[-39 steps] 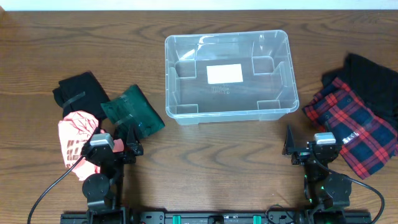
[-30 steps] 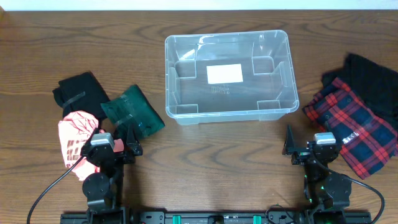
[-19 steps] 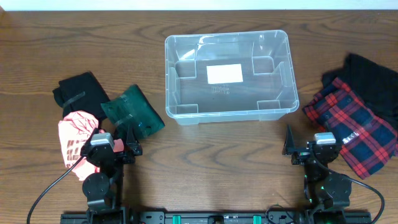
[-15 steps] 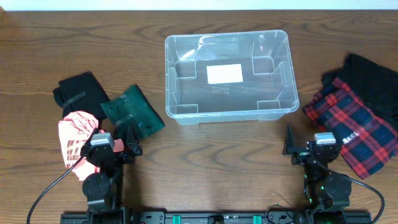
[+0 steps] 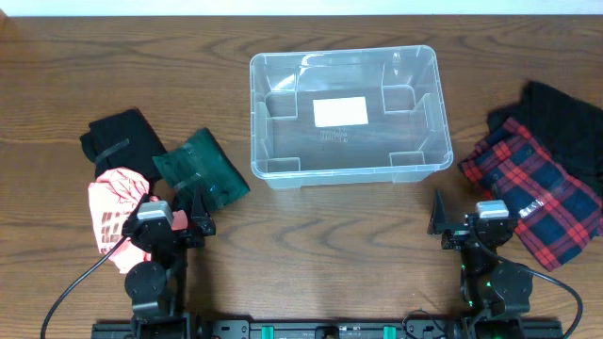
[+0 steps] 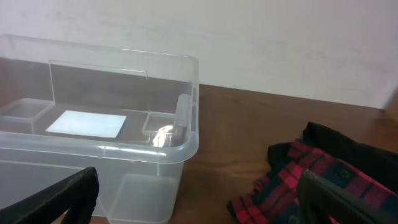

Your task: Pack container

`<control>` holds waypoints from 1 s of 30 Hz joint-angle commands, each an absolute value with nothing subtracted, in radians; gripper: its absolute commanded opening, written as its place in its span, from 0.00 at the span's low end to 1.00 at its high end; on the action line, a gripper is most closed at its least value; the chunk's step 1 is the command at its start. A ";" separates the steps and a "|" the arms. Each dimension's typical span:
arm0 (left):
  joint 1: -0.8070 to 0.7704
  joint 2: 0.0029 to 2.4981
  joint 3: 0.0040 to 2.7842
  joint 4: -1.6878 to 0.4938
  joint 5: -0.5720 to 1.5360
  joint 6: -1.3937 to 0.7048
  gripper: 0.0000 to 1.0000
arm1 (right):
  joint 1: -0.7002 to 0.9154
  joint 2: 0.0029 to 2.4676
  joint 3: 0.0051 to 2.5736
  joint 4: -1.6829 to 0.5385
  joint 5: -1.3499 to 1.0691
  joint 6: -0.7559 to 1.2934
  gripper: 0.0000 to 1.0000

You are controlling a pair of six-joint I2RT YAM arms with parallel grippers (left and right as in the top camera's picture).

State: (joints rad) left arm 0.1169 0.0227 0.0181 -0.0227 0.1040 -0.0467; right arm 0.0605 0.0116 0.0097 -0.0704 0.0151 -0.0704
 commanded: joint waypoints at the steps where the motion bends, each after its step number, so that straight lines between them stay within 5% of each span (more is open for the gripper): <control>1: 0.115 0.026 0.004 -0.062 0.112 -0.026 0.98 | 0.073 0.005 0.006 -0.072 0.019 -0.083 0.99; 30: 0.115 0.026 0.027 -0.068 0.123 -0.107 0.98 | 0.072 0.014 0.045 -0.064 0.028 0.001 0.99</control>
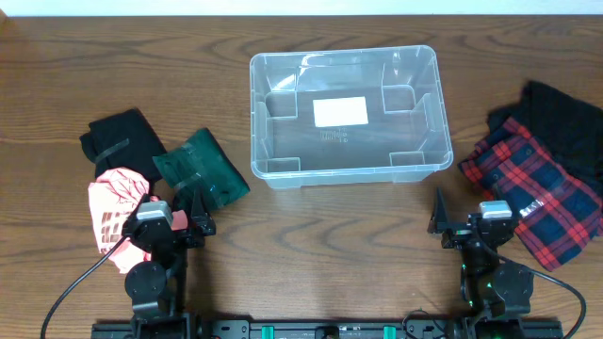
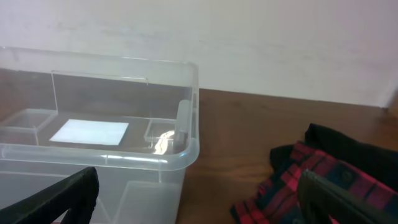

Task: Pack container
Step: 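Reach the right gripper to the red plaid shirt and grasp it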

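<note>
The clear plastic container (image 1: 422, 168) stands empty at the back centre, and the right wrist view also takes in the container (image 2: 124, 155). A red plaid garment (image 1: 532, 193) lies to its right, partly over a black garment (image 1: 565, 118). Left of the container are a green garment (image 1: 203, 169), a black garment (image 1: 118, 139) and a pink printed garment (image 1: 113, 212). My right gripper (image 1: 450, 226) sits near the front edge, left of the plaid garment (image 2: 298, 180); it (image 2: 199, 202) is open and holds nothing. My left gripper (image 1: 193, 215) rests at the green garment's near edge, fingers apparently spread.
The wooden table (image 1: 330, 245) is bare between the two arms and in front of the container. A white wall (image 2: 249, 37) runs behind the table's far edge. A white label (image 1: 339, 111) lies on the container's floor.
My right gripper has shifted very slightly to the right, and the container rim sits a little lower in the right wrist view. The left arm and all garments are unchanged.
</note>
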`<control>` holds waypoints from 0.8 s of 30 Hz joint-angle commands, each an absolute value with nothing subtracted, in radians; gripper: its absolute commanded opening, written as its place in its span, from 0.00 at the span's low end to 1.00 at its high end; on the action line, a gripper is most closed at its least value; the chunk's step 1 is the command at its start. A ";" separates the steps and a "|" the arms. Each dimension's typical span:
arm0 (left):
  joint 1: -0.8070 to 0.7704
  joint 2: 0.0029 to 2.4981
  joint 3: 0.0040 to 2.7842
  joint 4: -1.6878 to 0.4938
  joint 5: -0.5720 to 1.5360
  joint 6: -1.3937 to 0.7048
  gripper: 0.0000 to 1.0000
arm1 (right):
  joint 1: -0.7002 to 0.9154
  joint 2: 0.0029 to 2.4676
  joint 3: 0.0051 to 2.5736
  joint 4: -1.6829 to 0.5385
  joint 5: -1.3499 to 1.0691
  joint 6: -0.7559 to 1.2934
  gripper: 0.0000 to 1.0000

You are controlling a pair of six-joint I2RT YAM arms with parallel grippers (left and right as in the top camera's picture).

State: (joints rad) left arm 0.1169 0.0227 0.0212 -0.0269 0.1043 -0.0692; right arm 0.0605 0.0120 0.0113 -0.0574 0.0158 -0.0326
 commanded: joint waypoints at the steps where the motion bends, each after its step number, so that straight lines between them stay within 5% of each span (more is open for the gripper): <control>1: 0.115 0.027 0.040 -0.072 0.123 -0.110 0.98 | 0.072 0.023 0.063 -0.073 0.043 0.001 0.99; 12: 0.115 0.268 0.371 -0.245 0.122 -0.110 0.98 | 0.072 0.395 0.493 -0.345 0.125 0.004 0.99; 24: 0.115 0.673 0.758 -0.678 0.123 -0.110 0.98 | 0.044 1.001 1.079 -1.046 0.171 0.004 0.99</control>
State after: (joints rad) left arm 0.1165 0.6304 0.7010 -0.6544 0.1093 -0.1051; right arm 0.0509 0.9241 0.9836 -1.0019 0.1646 -0.0074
